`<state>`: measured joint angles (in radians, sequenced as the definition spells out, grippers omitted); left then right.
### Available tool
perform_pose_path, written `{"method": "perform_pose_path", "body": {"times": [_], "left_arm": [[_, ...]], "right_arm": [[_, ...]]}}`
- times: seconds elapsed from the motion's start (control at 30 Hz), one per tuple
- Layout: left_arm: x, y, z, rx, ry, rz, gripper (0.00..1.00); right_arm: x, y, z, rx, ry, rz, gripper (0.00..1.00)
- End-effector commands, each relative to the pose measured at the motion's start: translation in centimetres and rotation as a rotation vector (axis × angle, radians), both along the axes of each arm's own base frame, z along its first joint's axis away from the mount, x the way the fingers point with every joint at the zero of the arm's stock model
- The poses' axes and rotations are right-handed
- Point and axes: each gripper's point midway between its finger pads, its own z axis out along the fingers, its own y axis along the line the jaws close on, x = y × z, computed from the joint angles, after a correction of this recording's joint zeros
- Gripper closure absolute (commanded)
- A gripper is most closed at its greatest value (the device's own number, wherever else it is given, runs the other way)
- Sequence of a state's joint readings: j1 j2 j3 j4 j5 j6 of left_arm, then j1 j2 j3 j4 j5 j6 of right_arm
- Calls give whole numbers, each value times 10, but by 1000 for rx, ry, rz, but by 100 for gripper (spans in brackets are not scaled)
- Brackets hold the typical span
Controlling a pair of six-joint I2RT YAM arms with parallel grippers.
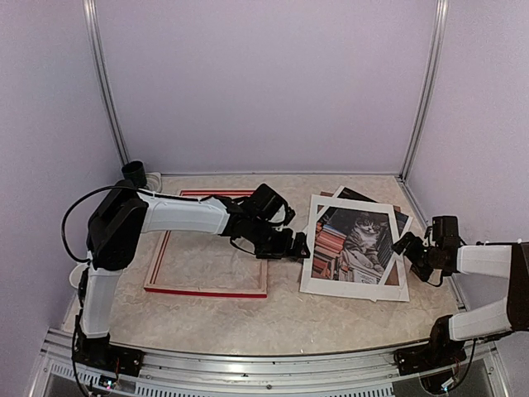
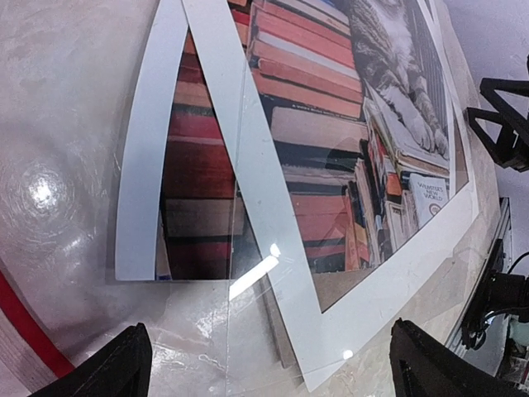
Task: Put the photo into the frame
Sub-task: Pick up the glass panel from the mat board.
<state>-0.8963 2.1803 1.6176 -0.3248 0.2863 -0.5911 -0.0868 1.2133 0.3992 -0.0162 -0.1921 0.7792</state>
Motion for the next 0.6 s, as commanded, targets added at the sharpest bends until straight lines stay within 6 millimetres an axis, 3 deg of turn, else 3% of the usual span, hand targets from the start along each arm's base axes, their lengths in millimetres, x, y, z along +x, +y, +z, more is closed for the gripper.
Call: {"method": "perform_pose_path", "body": {"times": [0.0,0.3,0.57], "left_arm": [[-13,2,-1,-15,56,-19,1],[-31,-6,-18,-26,130,-65,1],[-33,-13,-24,-27,165,-86,1]], "right_arm": [[2,-1,1,9,-11,5,1],[5,2,0,20,-23,27,1],[11,3,9,11,-40,48,1]]}}
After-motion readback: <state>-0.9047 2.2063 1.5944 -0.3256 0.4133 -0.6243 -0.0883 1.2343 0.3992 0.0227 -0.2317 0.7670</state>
